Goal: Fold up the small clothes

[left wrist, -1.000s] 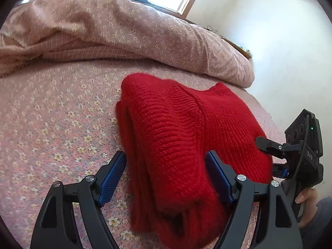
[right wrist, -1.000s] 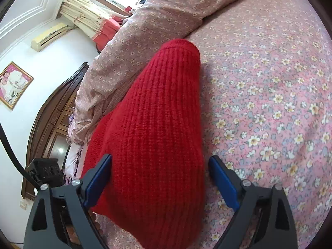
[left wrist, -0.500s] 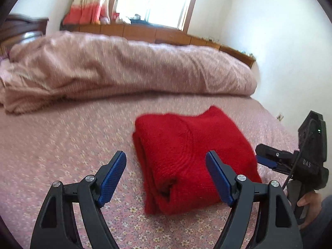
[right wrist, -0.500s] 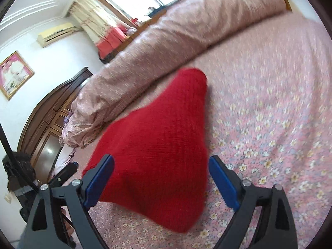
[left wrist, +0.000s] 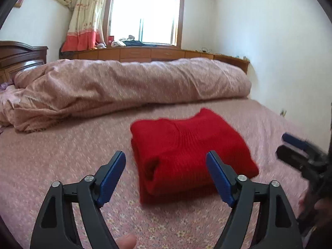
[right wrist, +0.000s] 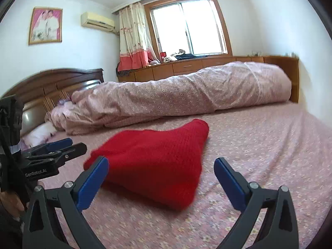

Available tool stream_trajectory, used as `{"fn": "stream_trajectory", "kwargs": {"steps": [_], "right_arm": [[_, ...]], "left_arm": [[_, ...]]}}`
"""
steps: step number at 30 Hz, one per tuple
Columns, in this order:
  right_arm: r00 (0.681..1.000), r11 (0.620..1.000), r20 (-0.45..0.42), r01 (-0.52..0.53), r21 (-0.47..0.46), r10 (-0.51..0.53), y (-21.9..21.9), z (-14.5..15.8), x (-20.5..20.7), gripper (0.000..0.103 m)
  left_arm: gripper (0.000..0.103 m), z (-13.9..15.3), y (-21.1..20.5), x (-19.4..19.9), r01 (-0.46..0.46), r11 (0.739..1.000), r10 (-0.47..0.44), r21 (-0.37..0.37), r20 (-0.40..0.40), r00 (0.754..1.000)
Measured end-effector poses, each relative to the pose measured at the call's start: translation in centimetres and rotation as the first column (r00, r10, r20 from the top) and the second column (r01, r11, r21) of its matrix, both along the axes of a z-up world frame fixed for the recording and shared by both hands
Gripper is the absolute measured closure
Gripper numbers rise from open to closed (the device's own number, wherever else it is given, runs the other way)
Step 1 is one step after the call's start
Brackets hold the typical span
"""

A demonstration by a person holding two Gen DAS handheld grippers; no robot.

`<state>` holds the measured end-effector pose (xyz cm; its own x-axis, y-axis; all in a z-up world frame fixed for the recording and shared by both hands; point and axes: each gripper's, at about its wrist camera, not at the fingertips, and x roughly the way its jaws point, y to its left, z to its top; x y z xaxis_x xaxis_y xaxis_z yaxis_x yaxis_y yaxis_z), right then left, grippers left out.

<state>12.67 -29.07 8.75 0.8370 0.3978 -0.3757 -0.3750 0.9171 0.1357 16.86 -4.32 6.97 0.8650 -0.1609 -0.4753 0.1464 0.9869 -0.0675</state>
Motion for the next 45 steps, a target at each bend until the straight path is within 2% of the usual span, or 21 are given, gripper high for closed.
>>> {"fn": "stream_trajectory", "kwargs": {"steps": [3,5,8,11,13,45], "right_arm": [[0.999,0.999,0.012,0.031,-0.032,-0.031,-0.3,-0.4,-0.7,0.000],[0.998,0.998,0.020,0.059,-0.037,-0.058,-0.7,-0.9,-0.7,0.000],[0.992,0.990,0.045,0.121,-0.074,-0.117,-1.1,-2.3,-0.2,0.000],[0.989,0.983,-0.042,0.138,-0.119,-0.144,-1.0,-3.9,1.6,0.000],[0.990,0.983,-0.073,0.113,-0.143,-0.125,-0.5,-4.4,2.2,0.000],[0.992,0.983,-0.070,0.097,-0.154,-0.109,0.1,-4.5,2.2,0.000]], "left_arm": [[0.023,-2.0,-0.9,0.2,0.025,0.997,-0.024,0.071,-0.009,1.000],[0.023,-3.2,-1.4,0.6,0.044,0.995,-0.041,0.090,-0.030,0.999],[0.021,-4.8,-1.3,1.4,0.027,0.998,-0.023,0.058,-0.079,0.997],[0.011,-5.8,-1.2,2.3,0.020,0.999,-0.014,0.042,-0.138,0.990],[0.004,-5.9,-0.9,2.3,0.003,0.999,0.002,0.034,-0.139,0.990],[0.004,-6.1,-1.7,1.8,0.014,0.998,-0.006,0.062,-0.125,0.992]]}}
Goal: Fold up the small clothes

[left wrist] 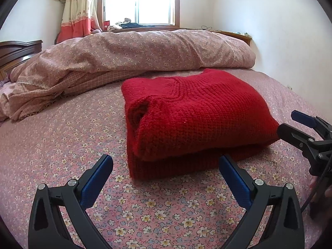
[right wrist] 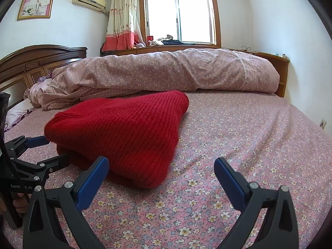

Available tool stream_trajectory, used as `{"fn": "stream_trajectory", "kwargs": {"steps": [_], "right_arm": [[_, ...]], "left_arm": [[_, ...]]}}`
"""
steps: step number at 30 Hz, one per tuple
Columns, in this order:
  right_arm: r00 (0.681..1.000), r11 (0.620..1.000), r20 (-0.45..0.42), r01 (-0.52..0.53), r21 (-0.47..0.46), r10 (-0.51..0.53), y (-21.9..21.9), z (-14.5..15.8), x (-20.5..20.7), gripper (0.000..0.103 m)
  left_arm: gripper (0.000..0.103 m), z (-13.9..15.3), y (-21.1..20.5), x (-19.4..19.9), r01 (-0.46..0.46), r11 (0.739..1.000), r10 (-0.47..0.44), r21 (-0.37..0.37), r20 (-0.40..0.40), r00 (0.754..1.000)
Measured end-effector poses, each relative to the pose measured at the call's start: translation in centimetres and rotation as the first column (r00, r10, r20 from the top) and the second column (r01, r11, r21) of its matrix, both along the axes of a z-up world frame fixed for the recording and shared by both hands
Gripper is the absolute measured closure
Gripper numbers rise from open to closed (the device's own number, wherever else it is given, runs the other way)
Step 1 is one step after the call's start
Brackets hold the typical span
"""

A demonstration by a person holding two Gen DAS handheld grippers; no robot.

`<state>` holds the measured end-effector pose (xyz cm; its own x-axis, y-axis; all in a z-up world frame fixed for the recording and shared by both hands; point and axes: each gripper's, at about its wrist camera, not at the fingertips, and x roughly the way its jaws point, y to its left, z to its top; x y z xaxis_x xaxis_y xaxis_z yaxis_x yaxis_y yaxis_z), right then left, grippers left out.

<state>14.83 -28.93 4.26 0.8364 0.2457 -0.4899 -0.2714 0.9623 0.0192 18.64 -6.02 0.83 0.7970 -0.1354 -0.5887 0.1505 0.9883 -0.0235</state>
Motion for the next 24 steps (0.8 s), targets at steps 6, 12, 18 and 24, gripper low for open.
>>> {"fn": "stream_trajectory", "kwargs": {"steps": [6,12,18,24], "right_arm": [[1.000,1.000,0.001,0.001,0.000,-0.001,0.02,0.01,-0.05,0.000],[1.000,1.000,-0.001,0.001,-0.001,-0.001,0.02,0.00,-0.05,0.000],[1.000,1.000,-0.001,0.001,-0.001,-0.001,0.10,0.01,0.01,0.000],[1.000,1.000,-0.003,0.001,-0.001,-0.001,0.11,0.03,0.00,0.000]], "left_arm": [[0.004,-0.01,-0.08,-0.01,0.000,1.000,0.000,0.001,0.001,1.000],[0.004,-0.05,-0.13,0.01,0.003,1.000,-0.003,0.004,0.000,1.000],[0.004,-0.05,-0.12,0.01,0.003,1.000,-0.003,0.003,0.000,1.000],[0.004,-0.03,-0.16,0.02,0.004,1.000,-0.004,0.003,0.000,1.000]]}}
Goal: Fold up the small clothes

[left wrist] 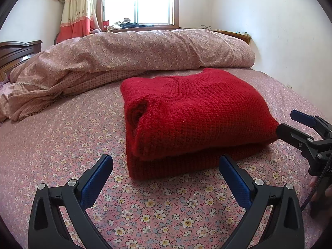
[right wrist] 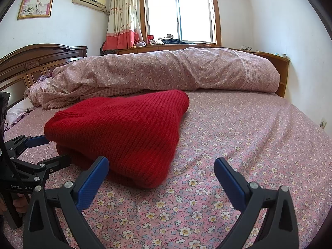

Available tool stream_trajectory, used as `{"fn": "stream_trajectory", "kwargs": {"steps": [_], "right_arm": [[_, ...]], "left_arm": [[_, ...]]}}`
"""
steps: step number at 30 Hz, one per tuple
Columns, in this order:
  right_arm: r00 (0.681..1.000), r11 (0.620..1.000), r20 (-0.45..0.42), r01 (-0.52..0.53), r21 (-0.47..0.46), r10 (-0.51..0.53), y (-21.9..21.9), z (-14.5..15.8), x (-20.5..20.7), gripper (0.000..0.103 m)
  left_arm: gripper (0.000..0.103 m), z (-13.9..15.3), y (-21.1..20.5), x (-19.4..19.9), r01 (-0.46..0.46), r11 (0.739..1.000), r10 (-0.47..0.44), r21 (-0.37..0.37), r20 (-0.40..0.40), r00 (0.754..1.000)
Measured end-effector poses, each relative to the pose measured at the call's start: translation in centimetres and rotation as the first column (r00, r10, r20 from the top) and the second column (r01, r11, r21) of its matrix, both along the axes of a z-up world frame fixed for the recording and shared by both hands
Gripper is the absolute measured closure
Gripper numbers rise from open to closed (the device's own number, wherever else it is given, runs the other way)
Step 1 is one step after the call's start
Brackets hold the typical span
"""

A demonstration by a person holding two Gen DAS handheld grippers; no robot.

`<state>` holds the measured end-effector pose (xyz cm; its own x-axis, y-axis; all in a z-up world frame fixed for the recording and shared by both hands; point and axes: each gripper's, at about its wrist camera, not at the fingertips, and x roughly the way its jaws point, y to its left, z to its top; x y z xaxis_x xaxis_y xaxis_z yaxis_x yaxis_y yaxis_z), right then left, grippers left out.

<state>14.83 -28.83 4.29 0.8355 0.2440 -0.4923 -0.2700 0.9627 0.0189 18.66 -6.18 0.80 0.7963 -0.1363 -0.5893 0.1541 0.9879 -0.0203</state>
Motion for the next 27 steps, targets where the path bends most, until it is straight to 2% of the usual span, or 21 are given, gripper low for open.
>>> {"fn": "stream_trajectory", "kwargs": {"steps": [27], "right_arm": [[1.000,1.000,-0.014,-0.005,-0.007,0.005,0.05,-0.92,0.24,0.000]], "left_arm": [[0.004,-0.18,-0.11,0.07,0.006,1.000,-0.006,-0.001,-0.006,1.000]]}}
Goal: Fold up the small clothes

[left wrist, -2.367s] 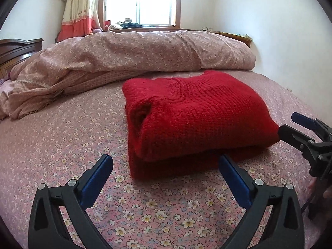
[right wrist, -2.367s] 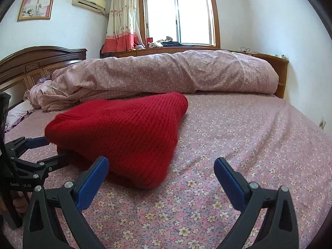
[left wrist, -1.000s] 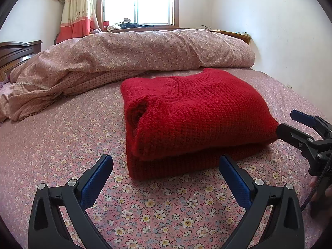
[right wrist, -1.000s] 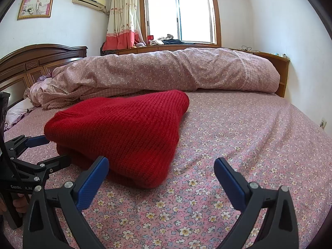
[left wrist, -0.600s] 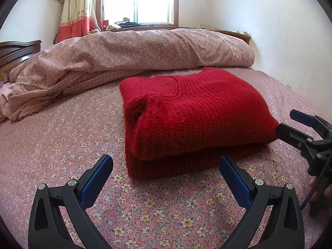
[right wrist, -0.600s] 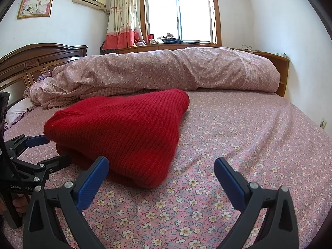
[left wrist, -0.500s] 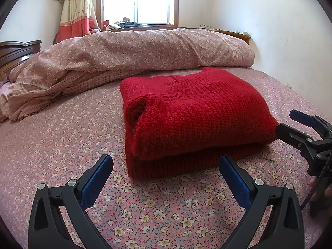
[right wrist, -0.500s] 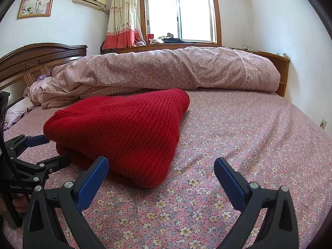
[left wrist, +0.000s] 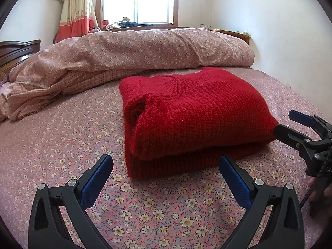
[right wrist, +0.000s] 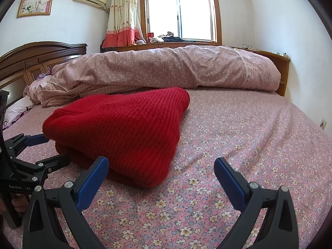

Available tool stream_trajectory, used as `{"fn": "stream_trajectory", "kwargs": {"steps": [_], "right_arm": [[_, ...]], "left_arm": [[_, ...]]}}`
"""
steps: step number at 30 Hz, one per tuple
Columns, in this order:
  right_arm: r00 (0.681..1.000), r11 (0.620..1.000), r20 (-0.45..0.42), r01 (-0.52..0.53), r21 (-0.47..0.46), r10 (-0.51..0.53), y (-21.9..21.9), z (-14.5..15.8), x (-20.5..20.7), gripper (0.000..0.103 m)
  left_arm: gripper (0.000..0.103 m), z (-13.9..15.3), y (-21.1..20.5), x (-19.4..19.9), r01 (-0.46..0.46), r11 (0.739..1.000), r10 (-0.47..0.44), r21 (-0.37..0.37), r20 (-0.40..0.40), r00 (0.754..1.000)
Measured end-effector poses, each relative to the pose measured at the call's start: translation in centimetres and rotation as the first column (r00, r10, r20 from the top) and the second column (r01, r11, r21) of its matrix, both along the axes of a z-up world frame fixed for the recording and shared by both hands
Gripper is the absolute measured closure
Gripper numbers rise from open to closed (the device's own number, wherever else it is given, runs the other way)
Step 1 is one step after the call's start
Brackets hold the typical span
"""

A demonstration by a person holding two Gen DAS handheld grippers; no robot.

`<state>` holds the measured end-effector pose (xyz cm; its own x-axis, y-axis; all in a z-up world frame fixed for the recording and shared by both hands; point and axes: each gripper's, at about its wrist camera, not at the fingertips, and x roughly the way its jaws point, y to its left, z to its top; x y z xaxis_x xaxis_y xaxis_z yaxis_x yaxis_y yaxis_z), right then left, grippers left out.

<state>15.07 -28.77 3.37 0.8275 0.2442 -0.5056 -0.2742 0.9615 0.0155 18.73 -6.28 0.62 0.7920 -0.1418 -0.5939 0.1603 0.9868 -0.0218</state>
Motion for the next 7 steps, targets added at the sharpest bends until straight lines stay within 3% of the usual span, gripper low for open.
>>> {"fn": "stream_trajectory", "kwargs": {"steps": [7], "right_arm": [[1.000,1.000,-0.002,0.000,-0.002,0.000,0.00,-0.04,-0.02,0.000]], "left_arm": [[0.004,-0.17,0.04,0.00,0.001,1.000,-0.001,0.000,-0.004,1.000]]}}
